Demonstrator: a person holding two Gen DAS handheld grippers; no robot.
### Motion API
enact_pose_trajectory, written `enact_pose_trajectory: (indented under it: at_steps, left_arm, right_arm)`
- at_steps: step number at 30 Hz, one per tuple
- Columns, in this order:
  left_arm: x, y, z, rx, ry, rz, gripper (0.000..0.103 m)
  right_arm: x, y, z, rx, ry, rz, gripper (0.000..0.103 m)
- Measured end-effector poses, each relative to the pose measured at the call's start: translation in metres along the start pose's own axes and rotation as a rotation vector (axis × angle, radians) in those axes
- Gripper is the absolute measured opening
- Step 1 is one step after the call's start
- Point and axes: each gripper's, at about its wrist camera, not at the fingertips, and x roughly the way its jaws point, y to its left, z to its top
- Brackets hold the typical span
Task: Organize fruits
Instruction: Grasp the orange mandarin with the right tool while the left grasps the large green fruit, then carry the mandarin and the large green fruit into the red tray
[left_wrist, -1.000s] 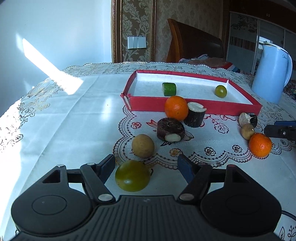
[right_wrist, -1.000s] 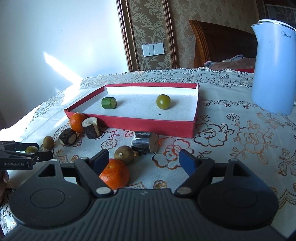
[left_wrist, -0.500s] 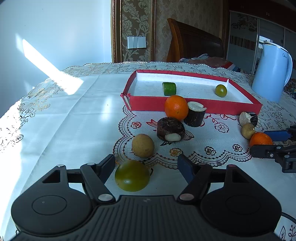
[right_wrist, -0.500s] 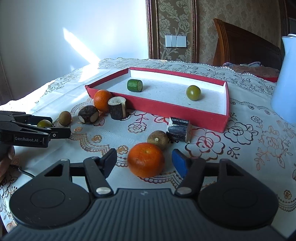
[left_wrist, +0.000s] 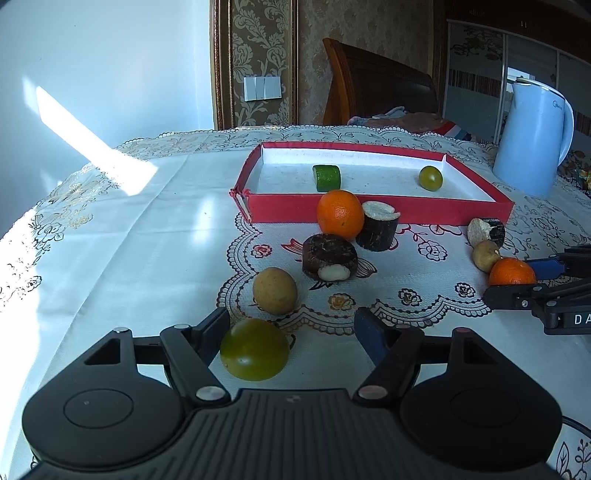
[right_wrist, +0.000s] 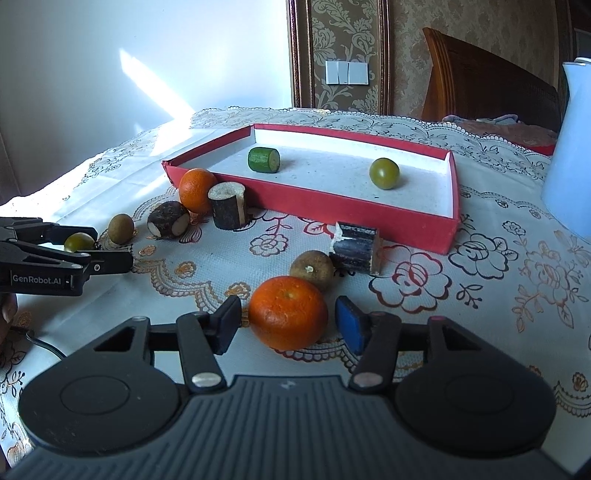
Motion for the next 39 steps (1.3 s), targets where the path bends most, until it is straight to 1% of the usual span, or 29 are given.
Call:
enact_pose_trajectory:
  at_steps: [3,6,7,8,10,14,16,17,22,27,32,34,37,39]
  left_arm:
    - [0.0,-0.002,-0.001,0.008,-0.005,0.006,0.073]
    - [-0.002,-0.003,-0.001,0.01,-0.012,0.02,0.068]
    - [-0.002,-0.003,-0.001,0.012,-0.012,0.029,0.064]
    - [-0.003,-0.004,-0.002,0.017,-0.012,0.043,0.062]
    - [-0.003,-0.007,-0.003,0.04,0.003,0.056,0.053]
    - [-0.009,-0.008,-0.007,0.049,0.005,0.073,0.046]
    - [-0.011,-0.007,-0.008,0.038,0.003,0.071,0.035]
    - [-0.011,-0.006,-0.008,0.03,0.003,0.071,0.033]
    - [-0.011,-0.005,-0.008,0.012,0.0,0.081,0.032]
    - [-0.012,-0.005,-0.008,0.001,0.001,0.092,0.032]
    - [-0.016,-0.01,-0.004,-0.012,0.002,0.058,0.032]
    - [-0.019,-0.013,0.0,-0.01,-0.01,0.045,0.032]
    - [-0.024,-0.021,0.01,-0.004,-0.027,0.015,0.032]
    - [-0.023,-0.027,0.021,0.004,-0.033,-0.001,0.032]
  right_arm:
    - [0.0,0.001,0.0,-0.004,-0.001,-0.004,0.049]
    - [-0.001,0.001,-0.001,-0.007,-0.003,-0.009,0.047]
    - [-0.001,0.001,-0.001,-0.008,-0.005,-0.006,0.043]
    - [-0.001,0.001,-0.001,-0.01,-0.007,-0.006,0.042]
    - [-0.001,0.002,-0.002,-0.018,-0.008,-0.011,0.041]
    - [-0.002,0.003,-0.002,-0.019,-0.01,-0.011,0.041]
    - [-0.002,0.003,-0.002,-0.019,-0.01,-0.011,0.041]
    - [-0.002,0.003,-0.002,-0.018,-0.012,-0.012,0.041]
    - [-0.004,-0.002,-0.002,0.009,-0.021,-0.017,0.041]
    - [-0.008,-0.003,-0.002,0.008,-0.04,-0.019,0.041]
    - [-0.015,-0.003,-0.002,0.013,-0.083,-0.038,0.041]
    - [-0.02,-0.002,-0.001,0.002,-0.113,-0.062,0.04]
    - [-0.029,-0.002,0.004,-0.012,-0.16,-0.104,0.041]
    - [-0.033,-0.005,0.009,-0.006,-0.175,-0.105,0.041]
